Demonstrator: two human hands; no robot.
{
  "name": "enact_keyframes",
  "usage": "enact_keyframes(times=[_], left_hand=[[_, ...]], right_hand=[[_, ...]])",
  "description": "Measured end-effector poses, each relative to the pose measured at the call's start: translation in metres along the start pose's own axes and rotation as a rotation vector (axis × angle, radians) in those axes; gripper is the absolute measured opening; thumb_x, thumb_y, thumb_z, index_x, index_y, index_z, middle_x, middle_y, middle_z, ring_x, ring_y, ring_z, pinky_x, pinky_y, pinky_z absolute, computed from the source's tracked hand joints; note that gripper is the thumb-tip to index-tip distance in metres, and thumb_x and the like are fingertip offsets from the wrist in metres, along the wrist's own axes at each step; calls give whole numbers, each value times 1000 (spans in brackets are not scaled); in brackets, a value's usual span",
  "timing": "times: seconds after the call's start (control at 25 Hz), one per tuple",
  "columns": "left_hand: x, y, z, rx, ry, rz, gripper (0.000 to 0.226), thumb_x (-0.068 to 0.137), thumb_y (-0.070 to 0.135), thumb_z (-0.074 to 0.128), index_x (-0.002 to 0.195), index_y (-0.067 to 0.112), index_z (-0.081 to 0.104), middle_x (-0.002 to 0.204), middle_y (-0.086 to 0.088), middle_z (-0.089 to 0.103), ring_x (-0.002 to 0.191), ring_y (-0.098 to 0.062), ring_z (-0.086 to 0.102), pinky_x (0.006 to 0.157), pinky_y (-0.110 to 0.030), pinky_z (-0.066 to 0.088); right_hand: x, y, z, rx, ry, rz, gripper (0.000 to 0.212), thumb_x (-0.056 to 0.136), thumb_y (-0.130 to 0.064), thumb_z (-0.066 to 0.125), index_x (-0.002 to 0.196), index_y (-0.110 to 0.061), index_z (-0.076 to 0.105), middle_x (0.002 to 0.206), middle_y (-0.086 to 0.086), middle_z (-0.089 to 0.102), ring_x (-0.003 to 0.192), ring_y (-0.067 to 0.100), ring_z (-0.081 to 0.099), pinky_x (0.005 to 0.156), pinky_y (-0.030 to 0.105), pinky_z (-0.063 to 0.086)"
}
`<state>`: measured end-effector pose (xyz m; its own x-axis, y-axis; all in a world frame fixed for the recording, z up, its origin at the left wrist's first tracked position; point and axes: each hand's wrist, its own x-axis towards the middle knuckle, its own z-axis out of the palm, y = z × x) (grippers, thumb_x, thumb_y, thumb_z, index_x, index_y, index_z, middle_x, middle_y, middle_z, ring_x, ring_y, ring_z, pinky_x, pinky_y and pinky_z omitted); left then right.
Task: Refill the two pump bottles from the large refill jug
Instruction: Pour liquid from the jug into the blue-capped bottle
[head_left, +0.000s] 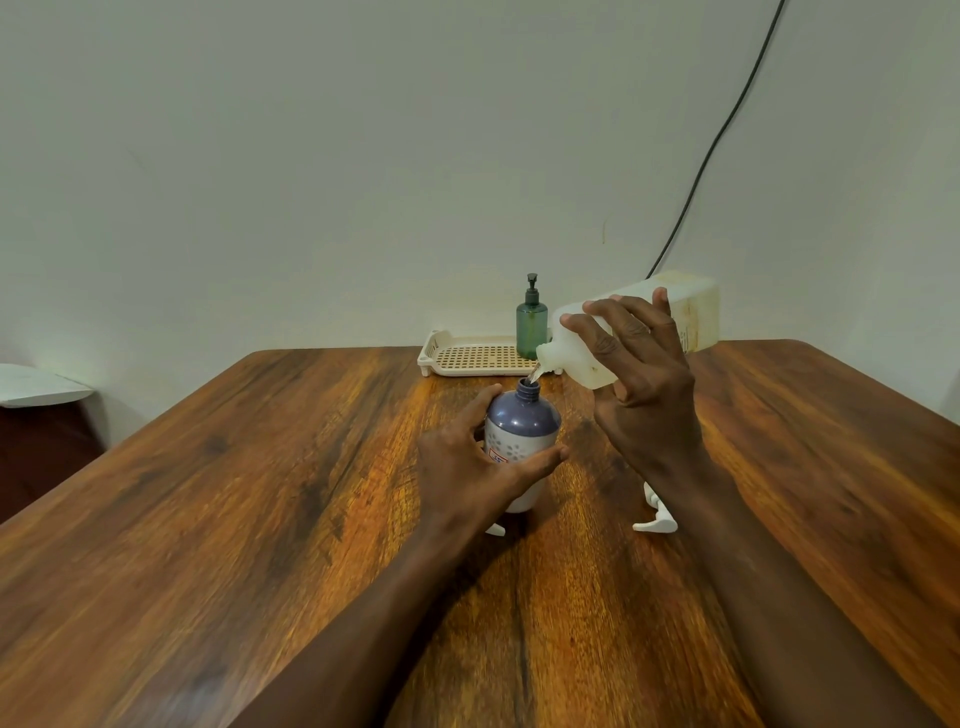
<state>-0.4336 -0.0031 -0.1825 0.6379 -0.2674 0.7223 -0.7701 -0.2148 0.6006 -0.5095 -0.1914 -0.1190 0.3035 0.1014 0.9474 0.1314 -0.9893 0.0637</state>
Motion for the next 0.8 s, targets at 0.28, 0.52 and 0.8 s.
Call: enact_keyframes(times=[0.28,0.52,0.8], left_hand=[[0,0,1,11,5,0,96,65,74,83,141,21,60,125,7,73,106,-3,69,85,-27,61],[1,0,1,-1,6,6,92,65,73,84,140,23,61,123,9,73,105,-2,69,84,-28,62],[0,0,1,-8,4,12,93,65,72,84,140,23,60,124,7,73,106,-3,69,85,-27,62]], right_hand=[[0,1,1,-13,-3,-1,71,69,16,73,136,-6,64,137,14,64,133,36,51,128,50,14],[0,2,2,-20,9,-11,74,67,17,79,136,-6,64,136,14,64,133,34,50,128,48,14],[1,0,-1,-9,2,-9,73,67,18,74,135,-5,64,136,15,64,133,35,49,129,46,11]])
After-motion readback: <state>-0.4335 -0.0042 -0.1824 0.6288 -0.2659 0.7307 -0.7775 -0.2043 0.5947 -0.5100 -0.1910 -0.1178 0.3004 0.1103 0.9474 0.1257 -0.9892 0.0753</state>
